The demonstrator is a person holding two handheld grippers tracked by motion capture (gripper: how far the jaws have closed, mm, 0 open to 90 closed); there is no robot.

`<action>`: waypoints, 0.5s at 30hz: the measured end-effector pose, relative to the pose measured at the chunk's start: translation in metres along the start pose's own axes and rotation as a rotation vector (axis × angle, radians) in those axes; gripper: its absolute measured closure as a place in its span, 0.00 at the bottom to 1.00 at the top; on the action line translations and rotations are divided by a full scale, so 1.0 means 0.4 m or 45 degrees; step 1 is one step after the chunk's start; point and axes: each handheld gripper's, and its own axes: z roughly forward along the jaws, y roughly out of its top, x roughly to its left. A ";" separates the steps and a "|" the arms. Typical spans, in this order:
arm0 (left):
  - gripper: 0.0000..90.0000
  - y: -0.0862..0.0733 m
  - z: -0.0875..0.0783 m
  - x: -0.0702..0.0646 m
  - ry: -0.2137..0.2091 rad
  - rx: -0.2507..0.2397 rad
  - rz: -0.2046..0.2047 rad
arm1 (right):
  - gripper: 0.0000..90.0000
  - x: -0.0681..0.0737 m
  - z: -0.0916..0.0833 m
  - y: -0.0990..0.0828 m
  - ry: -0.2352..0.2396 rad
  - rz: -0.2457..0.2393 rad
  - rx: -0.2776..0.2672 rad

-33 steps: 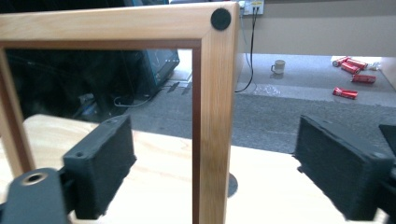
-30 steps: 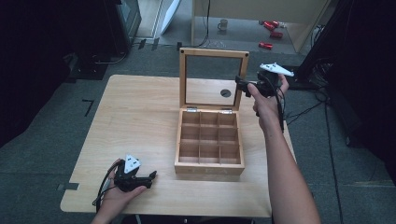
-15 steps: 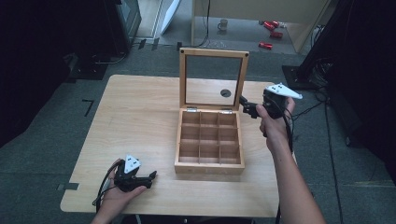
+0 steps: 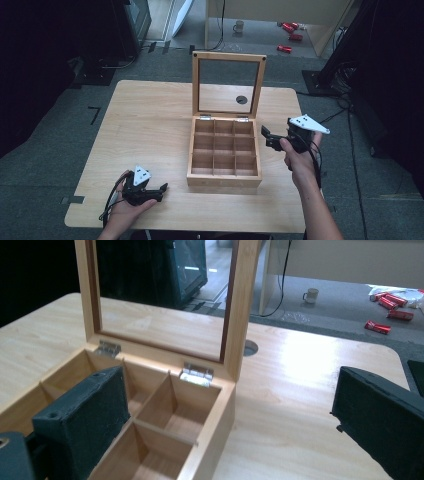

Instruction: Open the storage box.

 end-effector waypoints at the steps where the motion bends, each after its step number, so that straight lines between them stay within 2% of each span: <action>1: 0.16 0.000 0.000 0.000 0.000 0.000 0.000 | 0.01 0.002 -0.012 -0.014 -0.005 -0.009 0.009; 6: 0.16 0.000 0.000 -0.001 -0.001 -0.001 -0.004 | 0.01 0.001 -0.038 -0.046 -0.015 -0.017 0.013; 15: 0.16 0.000 0.000 -0.001 0.002 0.002 0.001 | 0.01 -0.014 -0.078 -0.121 -0.039 0.011 0.046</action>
